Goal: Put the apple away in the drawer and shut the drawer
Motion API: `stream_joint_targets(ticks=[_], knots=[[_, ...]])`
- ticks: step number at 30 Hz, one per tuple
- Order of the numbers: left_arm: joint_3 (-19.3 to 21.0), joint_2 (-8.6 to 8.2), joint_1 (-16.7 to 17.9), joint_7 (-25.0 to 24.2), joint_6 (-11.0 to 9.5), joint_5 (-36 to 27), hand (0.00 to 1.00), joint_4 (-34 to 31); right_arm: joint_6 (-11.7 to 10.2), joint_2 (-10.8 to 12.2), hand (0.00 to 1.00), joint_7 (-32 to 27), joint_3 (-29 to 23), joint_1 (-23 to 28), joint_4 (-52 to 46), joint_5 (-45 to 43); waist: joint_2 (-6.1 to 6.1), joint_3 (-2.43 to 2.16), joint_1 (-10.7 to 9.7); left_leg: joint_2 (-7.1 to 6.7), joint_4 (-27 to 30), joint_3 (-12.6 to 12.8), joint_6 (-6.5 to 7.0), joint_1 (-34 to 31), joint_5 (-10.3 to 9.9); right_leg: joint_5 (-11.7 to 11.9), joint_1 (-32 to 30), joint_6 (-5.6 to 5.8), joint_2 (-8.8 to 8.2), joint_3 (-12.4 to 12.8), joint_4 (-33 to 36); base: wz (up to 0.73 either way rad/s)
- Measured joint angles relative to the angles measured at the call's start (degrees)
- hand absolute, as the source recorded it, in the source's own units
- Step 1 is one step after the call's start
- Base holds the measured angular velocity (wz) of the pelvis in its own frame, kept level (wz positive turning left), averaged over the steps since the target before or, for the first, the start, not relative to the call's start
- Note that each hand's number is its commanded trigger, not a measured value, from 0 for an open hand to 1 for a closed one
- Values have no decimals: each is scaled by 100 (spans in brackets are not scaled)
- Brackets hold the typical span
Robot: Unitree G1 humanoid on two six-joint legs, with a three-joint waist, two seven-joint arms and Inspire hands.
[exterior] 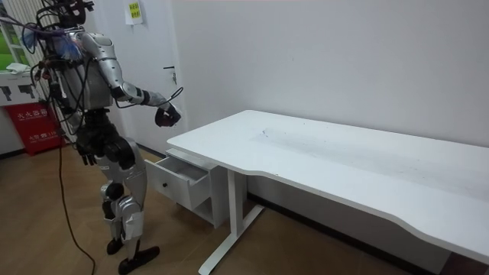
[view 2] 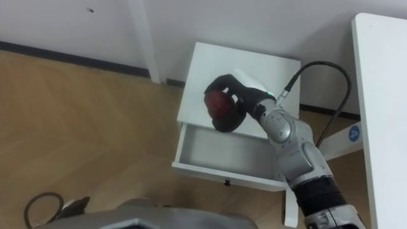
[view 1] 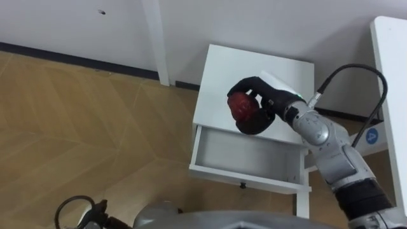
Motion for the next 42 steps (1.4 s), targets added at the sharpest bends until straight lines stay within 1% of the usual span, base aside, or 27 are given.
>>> stream_joint_targets(ticks=[4,11,13,15,26,30,31,33,35,36,37,38,39,40,41,42], knots=[[-32,0,-32,-6,-3,-1,0,-49,0,15,0,100,160,65,11,0,-10,-3,-5,-2,-19,0,0,5,0,0,-2,0,1,-1,-4,0],[-80,-1,-115,-9,-16,-9,0,-48,2,21,0,218,158,151,9,12,-17,-6,-10,-5,-33,-2,0,6,0,0,-3,0,-2,-1,-8,0],[-80,-1,-126,-14,-59,-9,0,-48,2,33,0,241,154,151,9,9,-17,-6,-21,-5,-36,-2,0,6,0,0,-3,0,-2,0,-9,0],[-77,-1,-123,-33,-84,-1,0,-48,2,44,0,272,147,151,9,-13,-17,-7,-19,-6,-39,-1,0,6,0,0,-3,0,-2,-1,-9,0],[-74,-2,-75,-183,-85,0,0,-47,2,81,0,275,135,151,8,-116,-24,-12,-28,-7,-36,7,0,6,0,0,-2,0,-2,-4,-7,0],[-73,-3,3,-278,-83,0,0,-68,-2,80,0,265,85,170,6,-125,-27,-15,-61,-10,-28,15,0,-2,0,0,-2,0,-9,-27,-4,0],[-69,-3,0,-275,-82,0,0,-99,-2,90,0,253,18,214,7,-88,-36,-23,-80,-12,-27,12,2,-3,-1,0,0,0,-12,-28,1,0],[-67,-3,20,-260,-81,1,0,-108,-1,104,0,185,-102,262,13,11,-36,-23,-86,-22,-28,10,4,-4,-3,0,2,1,-18,-24,2,0],[-67,-14,76,-205,-62,-3,0,-78,-41,170,0,-34,-199,270,262,58,-34,-30,-127,-25,-14,9,13,20,-8,-1,31,1,-21,-7,-3,2],[-51,-40,124,-137,-50,-3,0,-88,-64,283,0,-214,-307,279,663,54,-21,-39,-167,-28,-10,9,23,55,-15,-1,72,1,-24,4,-12,5],[-14,-82,165,-88,-36,-7,0,-90,-53,324,0,-355,-364,341,1043,57,-3,-46,-182,-32,-17,5,32,114,-23,-1,127,2,-29,9,-9,5],[-9,-98,188,-56,-31,-5,0,-82,-52,336,0,-420,-386,393,1216,67,0,-59,-184,-39,-23,1,34,129,-24,-1,139,2,-36,3,-7,5],[-9,-125,215,20,-26,-7,0,-79,-62,379,0,-530,-497,464,1570,144,-2,-60,-223,-56,-35,-17,45,173,-31,-5,198,8,-51,-26,-7,7],[43,-149,256,61,-32,-4,0,-72,-79,428,0,-685,-673,499,1995,297,23,-64,-312,-63,-38,-16,58,188,-41,-7,215,11,-62,-61,-2,6],[91,-161,266,77,-35,-4,0,-49,-90,448,0,-764,-787,514,2192,361,35,-64,-341,-67,-43,-12,64,194,-45,-9,216,14,-65,-55,-2,-6],[220,-182,283,111,-34,-5,0,-3,-142,458,0,-961,-1035,557,2589,503,60,-57,-361,-75,-54,14,71,211,-49,-10,214,17,-74,7,-5,-14]])
